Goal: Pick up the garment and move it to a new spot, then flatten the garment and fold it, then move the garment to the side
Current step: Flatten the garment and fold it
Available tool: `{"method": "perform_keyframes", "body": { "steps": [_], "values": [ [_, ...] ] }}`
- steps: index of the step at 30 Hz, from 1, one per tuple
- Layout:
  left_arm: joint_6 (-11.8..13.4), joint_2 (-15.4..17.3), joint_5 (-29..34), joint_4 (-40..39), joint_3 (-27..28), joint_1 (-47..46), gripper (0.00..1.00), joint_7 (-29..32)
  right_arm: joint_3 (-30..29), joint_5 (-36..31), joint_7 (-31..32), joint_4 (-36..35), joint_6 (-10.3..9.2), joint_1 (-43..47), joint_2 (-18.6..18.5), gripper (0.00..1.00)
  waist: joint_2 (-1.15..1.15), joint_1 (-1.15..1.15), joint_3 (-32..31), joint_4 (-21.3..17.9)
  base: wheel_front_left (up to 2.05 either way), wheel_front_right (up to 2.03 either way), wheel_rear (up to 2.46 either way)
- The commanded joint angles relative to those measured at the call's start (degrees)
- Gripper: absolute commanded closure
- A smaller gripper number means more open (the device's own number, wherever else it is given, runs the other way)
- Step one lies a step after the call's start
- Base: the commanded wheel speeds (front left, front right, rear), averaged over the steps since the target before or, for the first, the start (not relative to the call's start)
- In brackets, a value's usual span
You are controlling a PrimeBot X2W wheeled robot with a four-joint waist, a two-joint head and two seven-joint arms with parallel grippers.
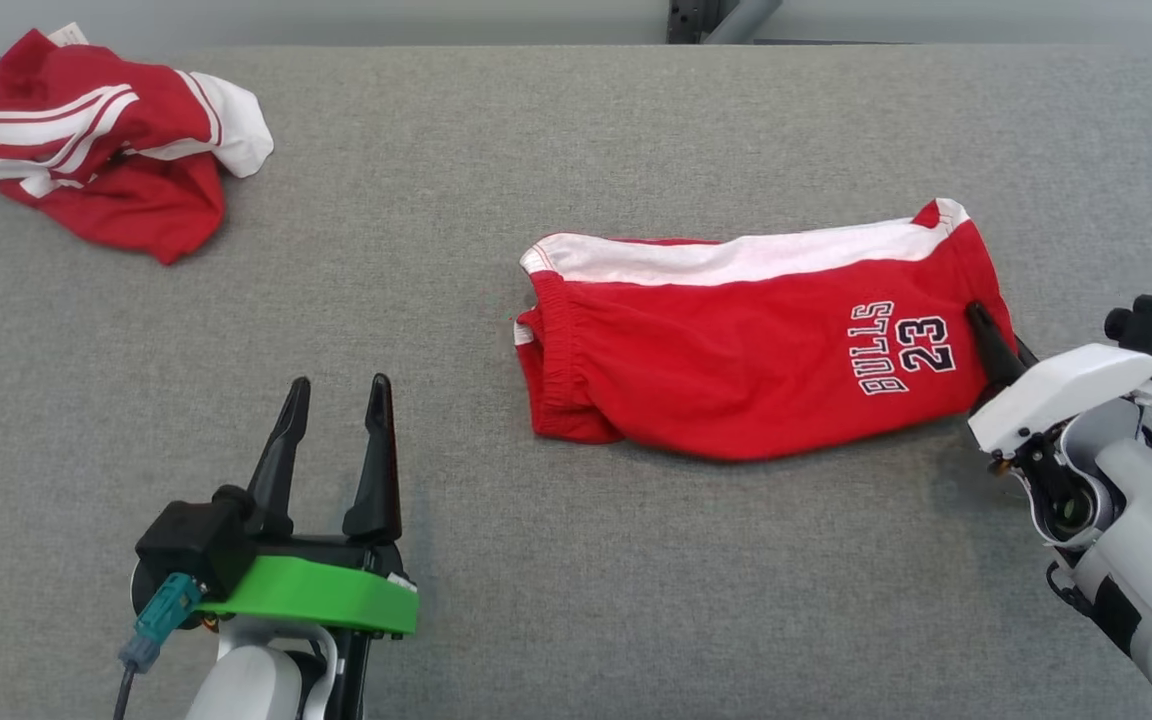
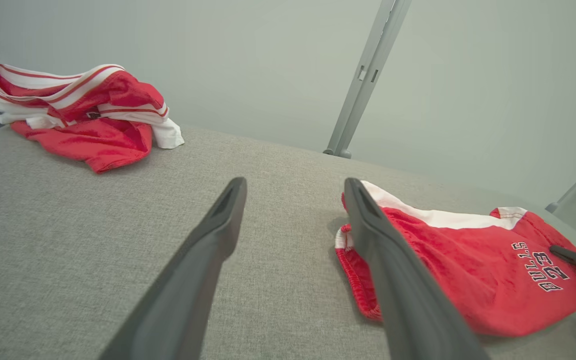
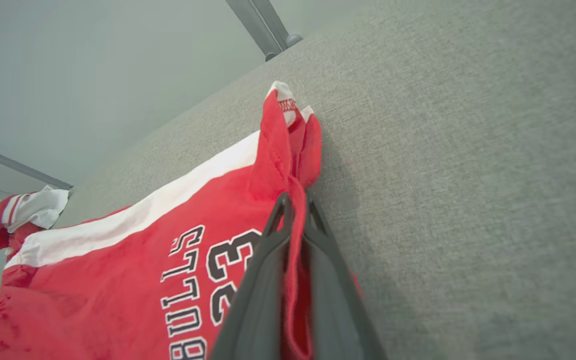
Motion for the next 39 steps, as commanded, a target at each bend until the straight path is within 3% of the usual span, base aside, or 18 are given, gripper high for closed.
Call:
{"method": "perform_keyframes", "body": {
  "steps": [1,9,19,28,39],
  "values": [
    [-0.10,0.43,0.47,-0.24,-0.12,1.06,0.00,0.00,-0.60,0.81,-0.70,-0.47,-0.04,1.53,-0.49,1.00,0.39,0.00,-0.97,-1.33,0.00,0.00,0.00],
    [0.59,0.74,0.89,-0.76,-0.60,2.17,0.00,-0.10,-4.90,1.81,-2.31,-0.81,-0.04,7.29,0.35,1.00,0.39,0.00,-3.08,-2.91,0.00,0.00,0.00],
    [0.92,1.17,-0.34,-0.59,-0.13,3.43,0.00,0.14,-5.69,-1.51,-2.33,-1.35,-0.03,4.86,1.77,1.00,0.39,0.00,-5.73,-2.39,0.00,0.00,0.00],
    [1.30,1.14,-0.93,0.18,0.25,4.37,0.00,-0.04,-2.08,-6.57,-1.74,-3.56,-0.03,-0.04,5.56,1.00,0.39,0.00,-7.23,-0.33,0.00,0.00,0.00],
    [0.88,0.08,-1.31,0.68,0.55,4.50,0.00,-0.36,5.22,-10.98,1.86,-2.21,-0.03,-3.02,13.42,1.00,0.39,0.00,-7.59,4.22,0.00,0.00,0.00]
  ]
}}
